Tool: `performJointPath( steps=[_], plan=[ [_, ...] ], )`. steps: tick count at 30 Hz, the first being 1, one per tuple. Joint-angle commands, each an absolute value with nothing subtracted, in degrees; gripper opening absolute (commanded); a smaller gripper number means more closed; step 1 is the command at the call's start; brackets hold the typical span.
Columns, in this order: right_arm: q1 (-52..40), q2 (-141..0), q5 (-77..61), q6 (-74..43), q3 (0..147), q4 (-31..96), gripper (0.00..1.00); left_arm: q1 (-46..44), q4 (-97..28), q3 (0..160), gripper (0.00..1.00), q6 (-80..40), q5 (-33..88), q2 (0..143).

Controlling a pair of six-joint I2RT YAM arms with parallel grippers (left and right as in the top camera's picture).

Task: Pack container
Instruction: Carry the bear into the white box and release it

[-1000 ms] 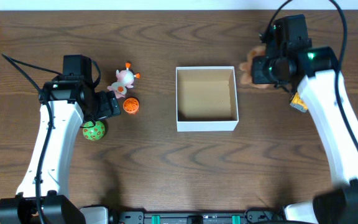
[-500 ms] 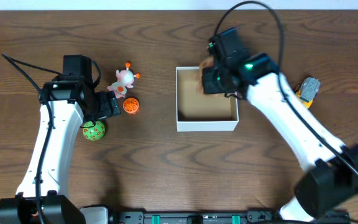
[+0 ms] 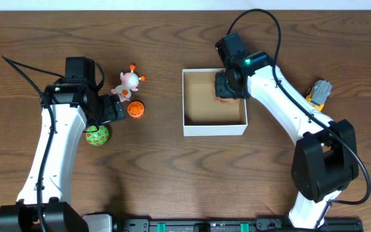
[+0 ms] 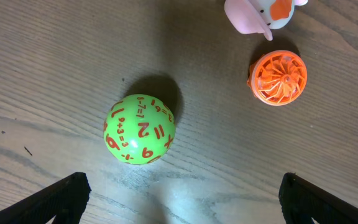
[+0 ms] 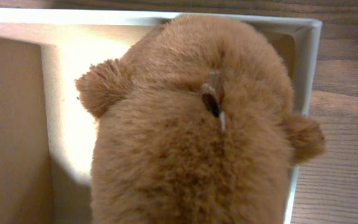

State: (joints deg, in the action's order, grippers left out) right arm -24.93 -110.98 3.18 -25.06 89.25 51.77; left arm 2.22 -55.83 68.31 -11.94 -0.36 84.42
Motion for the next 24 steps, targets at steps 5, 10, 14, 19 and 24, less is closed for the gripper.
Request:
performJointPath(
  steps=[5,10,14,19,24],
  plan=[
    [-24.77,-114.17,4.64,-25.71,89.14,51.20,0.26,2.46,-56.12,69.49,0.98,-11.22,-0.45,84.77],
    [-24.43,-116.27,6.44,-25.93,89.14,50.76,0.31,2.46,-56.12,69.49,0.98,-11.22,-0.45,84.77],
    [-23.90,-116.64,6.48,-25.87,89.14,50.54,0.56,2.46,-56.12,69.49,0.98,-11.22,-0.45,84.77],
    [-23.81,-116.33,6.11,-23.51,89.21,50.33,0.89,2.46,-56.12,69.49,0.98,-11.22,-0.45,84.77],
    [-23.92,-112.99,5.93,-23.05,89.25,50.13,0.92,2.46,-56.12,69.49,0.98,-11.22,-0.45,84.77]
  ],
)
